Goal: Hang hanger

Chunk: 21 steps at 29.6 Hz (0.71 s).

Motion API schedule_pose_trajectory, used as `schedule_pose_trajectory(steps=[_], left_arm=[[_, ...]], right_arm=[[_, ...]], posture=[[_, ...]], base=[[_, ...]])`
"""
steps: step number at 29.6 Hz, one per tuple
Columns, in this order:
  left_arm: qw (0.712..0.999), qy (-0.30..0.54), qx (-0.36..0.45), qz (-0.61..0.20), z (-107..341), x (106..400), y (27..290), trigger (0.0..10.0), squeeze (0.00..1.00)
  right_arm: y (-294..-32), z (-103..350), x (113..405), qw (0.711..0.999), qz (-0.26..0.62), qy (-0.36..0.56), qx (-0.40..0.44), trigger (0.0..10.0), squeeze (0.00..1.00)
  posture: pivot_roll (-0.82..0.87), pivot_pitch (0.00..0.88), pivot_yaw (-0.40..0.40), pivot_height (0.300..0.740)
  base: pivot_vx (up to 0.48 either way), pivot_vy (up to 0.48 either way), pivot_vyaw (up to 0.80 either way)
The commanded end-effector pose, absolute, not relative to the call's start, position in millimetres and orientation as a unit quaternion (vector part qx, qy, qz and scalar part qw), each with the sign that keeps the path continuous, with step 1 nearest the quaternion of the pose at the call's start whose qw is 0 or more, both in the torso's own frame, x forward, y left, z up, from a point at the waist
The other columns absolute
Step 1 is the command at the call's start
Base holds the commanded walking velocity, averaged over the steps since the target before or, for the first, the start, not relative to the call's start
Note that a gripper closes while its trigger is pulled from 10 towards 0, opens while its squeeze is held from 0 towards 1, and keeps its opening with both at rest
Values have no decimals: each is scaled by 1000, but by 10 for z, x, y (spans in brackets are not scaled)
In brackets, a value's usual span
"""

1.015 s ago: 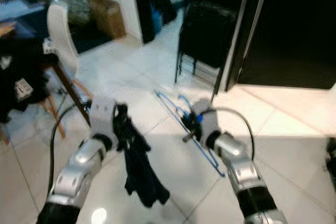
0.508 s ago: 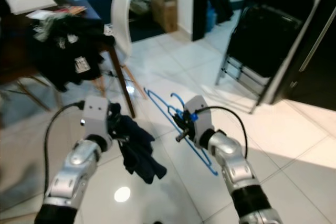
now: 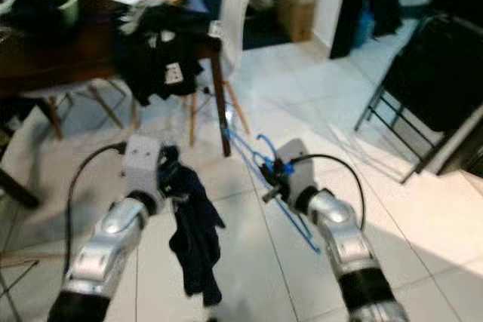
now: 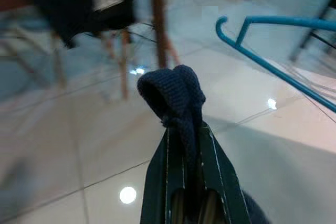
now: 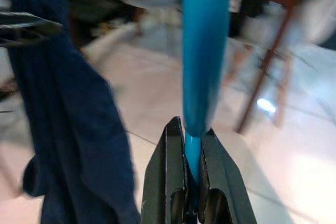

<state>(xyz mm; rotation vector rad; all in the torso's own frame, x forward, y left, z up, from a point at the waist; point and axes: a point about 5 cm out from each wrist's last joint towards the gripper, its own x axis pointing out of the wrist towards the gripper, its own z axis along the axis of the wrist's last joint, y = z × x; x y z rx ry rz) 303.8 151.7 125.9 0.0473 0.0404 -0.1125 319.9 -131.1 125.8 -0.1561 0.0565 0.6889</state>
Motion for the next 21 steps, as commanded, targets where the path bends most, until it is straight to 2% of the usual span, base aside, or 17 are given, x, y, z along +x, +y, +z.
schedule_pose_trajectory(steps=[1,3,7,21], left_arm=[[998,19,21,-57,1249,3021,1511,10000,0],[999,12,14,-49,1264,3019,1526,10000,0],[1000,7,-8,-23,1272,3015,1596,10000,0],[1000,-3,-11,-9,1301,3009,1648,10000,0]], right_arm=[[-1317,1190,3165,936,341,40,-77,10000,0],[-1317,1209,3159,936,343,30,-69,10000,0],[-1331,1220,3155,939,338,24,-58,10000,0],[-1332,1233,3143,939,339,13,-59,10000,0]], posture=[[-45,88,20,740],[-45,87,20,740],[-46,82,20,740],[-48,73,20,740]], base=[[0,0,706],[0,0,328],[319,0,0],[480,0,0]])
